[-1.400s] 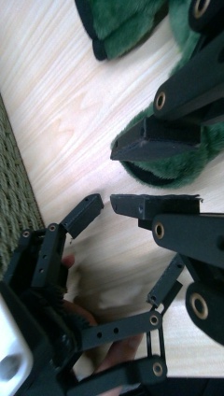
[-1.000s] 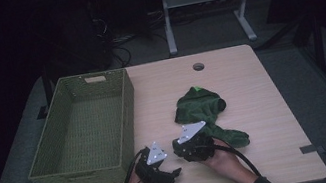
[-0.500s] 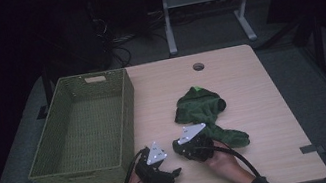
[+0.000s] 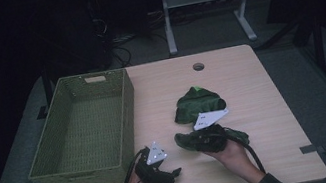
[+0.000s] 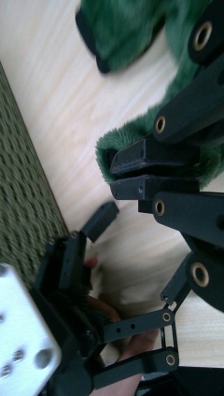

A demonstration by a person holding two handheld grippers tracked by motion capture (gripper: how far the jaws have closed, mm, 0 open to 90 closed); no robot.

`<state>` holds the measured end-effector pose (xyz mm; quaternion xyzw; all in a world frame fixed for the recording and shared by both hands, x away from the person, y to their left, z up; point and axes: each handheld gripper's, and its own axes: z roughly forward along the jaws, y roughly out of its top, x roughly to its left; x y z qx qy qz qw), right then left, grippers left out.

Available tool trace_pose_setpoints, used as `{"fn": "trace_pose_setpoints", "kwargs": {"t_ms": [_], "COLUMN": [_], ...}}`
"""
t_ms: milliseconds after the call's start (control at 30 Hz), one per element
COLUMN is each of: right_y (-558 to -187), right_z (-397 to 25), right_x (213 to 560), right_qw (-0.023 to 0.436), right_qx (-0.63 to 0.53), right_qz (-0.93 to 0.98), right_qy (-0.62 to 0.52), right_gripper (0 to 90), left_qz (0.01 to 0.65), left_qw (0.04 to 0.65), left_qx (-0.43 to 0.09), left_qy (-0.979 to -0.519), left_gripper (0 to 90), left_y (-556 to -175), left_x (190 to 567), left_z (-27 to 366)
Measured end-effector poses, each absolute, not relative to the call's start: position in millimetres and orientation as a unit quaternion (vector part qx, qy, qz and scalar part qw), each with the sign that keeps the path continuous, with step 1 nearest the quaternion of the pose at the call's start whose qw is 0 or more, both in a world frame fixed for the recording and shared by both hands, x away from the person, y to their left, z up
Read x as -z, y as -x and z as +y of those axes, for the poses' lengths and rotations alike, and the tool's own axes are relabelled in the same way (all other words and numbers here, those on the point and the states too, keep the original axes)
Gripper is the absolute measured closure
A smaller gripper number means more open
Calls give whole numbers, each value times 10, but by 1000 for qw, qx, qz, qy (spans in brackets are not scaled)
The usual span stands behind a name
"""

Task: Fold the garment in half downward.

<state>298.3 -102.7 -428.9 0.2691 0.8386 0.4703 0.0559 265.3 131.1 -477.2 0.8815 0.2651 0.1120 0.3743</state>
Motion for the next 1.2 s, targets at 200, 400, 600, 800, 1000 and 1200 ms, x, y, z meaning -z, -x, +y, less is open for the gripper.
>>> {"fn": "trace_pose_setpoints", "kwargs": {"t_ms": [200, 400, 600, 800, 1000, 1200], "right_y": [-3008, -3013, -3024, -3045, -3091, -3056], "right_z": [-1277, -1474, -1682, -1841, -1975, -2028], "right_x": [4223, 4206, 4227, 4333, 4356, 4261], "right_qw": [68, 79, 88, 93, 108, 136], "right_qx": [-482, -479, -475, -440, -419, -424], "right_qz": [824, 819, 811, 815, 809, 807], "right_qy": [-290, -305, -329, -366, -397, -388], "right_gripper": [854, 852, 852, 840, 790, 813], "left_qz": [263, 264, 264, 264, 262, 262], "left_qw": [373, 374, 374, 373, 372, 372], "left_qx": [-113, -113, -113, -111, -113, -114], "left_qy": [-883, -882, -882, -882, -883, -883], "left_gripper": [137, 137, 138, 139, 139, 139], "left_y": [-2656, -2655, -2656, -2656, -2661, -2662], "left_x": [4771, 4772, 4772, 4771, 4769, 4769], "left_z": [1313, 1312, 1312, 1313, 1315, 1315]}}
